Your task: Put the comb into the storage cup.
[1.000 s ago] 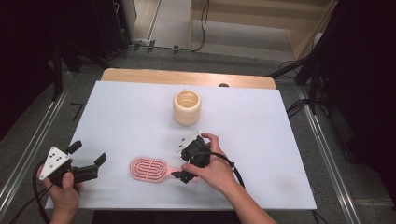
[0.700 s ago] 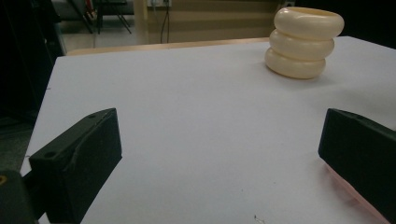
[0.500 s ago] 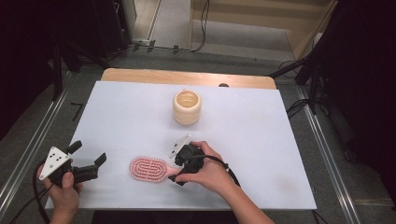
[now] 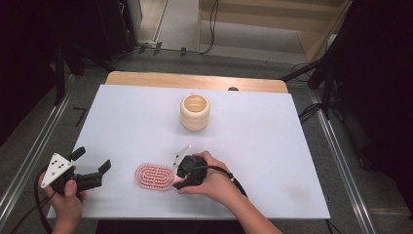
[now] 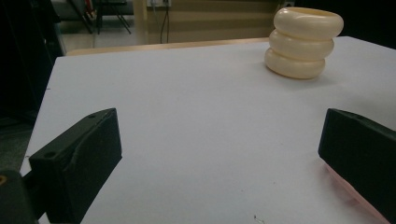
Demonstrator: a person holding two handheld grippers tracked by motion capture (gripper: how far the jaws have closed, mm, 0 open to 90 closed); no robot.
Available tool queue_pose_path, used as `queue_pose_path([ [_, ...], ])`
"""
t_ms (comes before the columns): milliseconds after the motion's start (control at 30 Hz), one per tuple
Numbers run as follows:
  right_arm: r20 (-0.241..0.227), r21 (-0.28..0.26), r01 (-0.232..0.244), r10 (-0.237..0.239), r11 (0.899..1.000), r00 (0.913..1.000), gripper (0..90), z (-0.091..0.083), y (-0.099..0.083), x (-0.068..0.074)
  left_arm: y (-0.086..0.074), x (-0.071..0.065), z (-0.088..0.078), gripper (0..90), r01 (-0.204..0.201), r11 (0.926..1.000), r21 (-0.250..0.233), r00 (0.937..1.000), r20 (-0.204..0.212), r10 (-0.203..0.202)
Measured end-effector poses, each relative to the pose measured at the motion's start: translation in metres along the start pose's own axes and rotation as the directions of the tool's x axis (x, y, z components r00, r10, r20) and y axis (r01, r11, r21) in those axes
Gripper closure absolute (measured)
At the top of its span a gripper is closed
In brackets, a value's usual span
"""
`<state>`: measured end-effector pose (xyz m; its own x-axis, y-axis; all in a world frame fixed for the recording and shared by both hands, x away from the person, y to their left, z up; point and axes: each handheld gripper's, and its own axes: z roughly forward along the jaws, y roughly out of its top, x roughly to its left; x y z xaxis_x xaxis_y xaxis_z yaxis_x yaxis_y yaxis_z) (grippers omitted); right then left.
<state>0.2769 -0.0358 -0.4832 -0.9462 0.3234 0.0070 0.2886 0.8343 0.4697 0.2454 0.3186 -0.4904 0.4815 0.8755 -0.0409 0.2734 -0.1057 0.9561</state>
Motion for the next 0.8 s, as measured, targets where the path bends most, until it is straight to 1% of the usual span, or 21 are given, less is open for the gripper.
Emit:
queue_pose_path([
  [33,0.004,0.011,0.004,-0.004,1.000,1.0000,43.6,0.0015,0.0001,0.0006,0.0000,0.0000,0.0000,0.0,0.000,1.0000,0.000,1.0000,0.000,0.000],
  [67,0.004,0.011,0.004,-0.004,1.000,1.0000,43.6,0.0015,0.0001,0.0006,0.0000,0.0000,0.0000,0.0,0.000,1.0000,0.000,1.0000,0.000,0.000],
  [100,0.004,0.007,0.013,-0.013,1.000,0.9999,45.1,0.0025,0.0004,0.0003,0.0000,0.0000,0.0000,0.0,0.000,1.0000,0.000,1.0000,0.001,0.000],
  [133,0.010,0.016,0.019,-0.019,1.000,0.9998,53.2,0.0031,0.0008,0.0022,0.0000,0.0000,-0.0001,0.0,0.000,1.0000,0.000,1.0000,0.001,0.000],
  [167,0.005,0.013,0.024,-0.024,1.000,0.9997,56.4,0.0037,0.0010,0.0026,0.0000,0.0000,0.0000,0.0,0.000,1.0000,0.000,1.0000,0.000,0.000],
  [200,-0.003,0.019,0.022,-0.022,1.000,0.9997,57.7,0.0046,0.0012,0.0037,0.0000,0.0000,0.0000,0.0,0.000,1.0000,0.000,1.0000,0.000,0.000],
  [267,-0.001,0.019,0.021,-0.021,1.000,0.9998,58.3,0.0049,0.0014,0.0044,0.0000,-0.0001,0.0000,0.0,-0.001,1.0000,0.002,1.0000,-0.001,0.001],
  [333,-0.004,0.025,0.026,-0.026,0.999,0.9997,60.6,0.0047,0.0016,0.0045,0.0000,-0.0001,0.0001,0.0,-0.002,1.0000,0.001,1.0000,0.001,0.002],
  [433,-0.017,0.023,0.024,-0.023,0.999,0.9996,64.1,0.0049,0.0010,0.0035,-0.0001,-0.0002,0.0003,0.0,-0.005,1.0000,0.001,1.0000,0.002,0.005],
  [467,-0.016,0.016,0.033,-0.033,0.999,0.9993,64.9,0.0052,0.0009,0.0033,-0.0001,-0.0003,0.0003,0.0,-0.005,1.0000,0.001,1.0000,0.001,0.005],
  [533,-0.013,0.022,0.030,-0.030,0.999,0.9995,65.8,0.0049,0.0010,0.0042,0.0000,-0.0002,0.0003,0.0,-0.005,1.0000,0.001,1.0000,0.001,0.005],
  [567,-0.002,0.019,0.048,-0.047,0.999,0.9989,67.0,0.0047,0.0009,0.0064,-0.0001,-0.0003,0.0003,0.0,-0.004,1.0000,0.001,1.0000,0.001,0.004],
  [600,-0.002,0.019,0.048,-0.047,0.999,0.9989,67.0,0.0047,0.0009,0.0064,-0.0001,-0.0003,0.0003,0.0,-0.004,1.0000,0.001,1.0000,0.001,0.004],
  [667,0.007,0.009,0.054,-0.054,0.998,0.9985,67.1,0.0042,-0.0006,0.0077,-0.0001,-0.0002,0.0003,0.0,-0.004,1.0000,0.001,1.0000,0.001,0.004],
  [700,0.003,-0.004,0.061,-0.061,0.998,0.9982,67.2,0.0047,-0.0011,0.0073,0.0000,-0.0002,0.0002,0.0,-0.004,1.0000,0.002,1.0000,0.001,0.004],
  [767,0.004,-0.005,0.058,-0.058,0.998,0.9983,67.2,0.0042,-0.0019,0.0072,0.0000,-0.0002,0.0002,0.0,-0.004,1.0000,0.001,1.0000,0.001,0.004],
  [800,0.003,-0.020,0.059,-0.059,0.998,0.9982,67.2,0.0042,-0.0030,0.0068,0.0000,-0.0002,0.0002,0.0,-0.004,1.0000,0.001,1.0000,0.002,0.004],
])
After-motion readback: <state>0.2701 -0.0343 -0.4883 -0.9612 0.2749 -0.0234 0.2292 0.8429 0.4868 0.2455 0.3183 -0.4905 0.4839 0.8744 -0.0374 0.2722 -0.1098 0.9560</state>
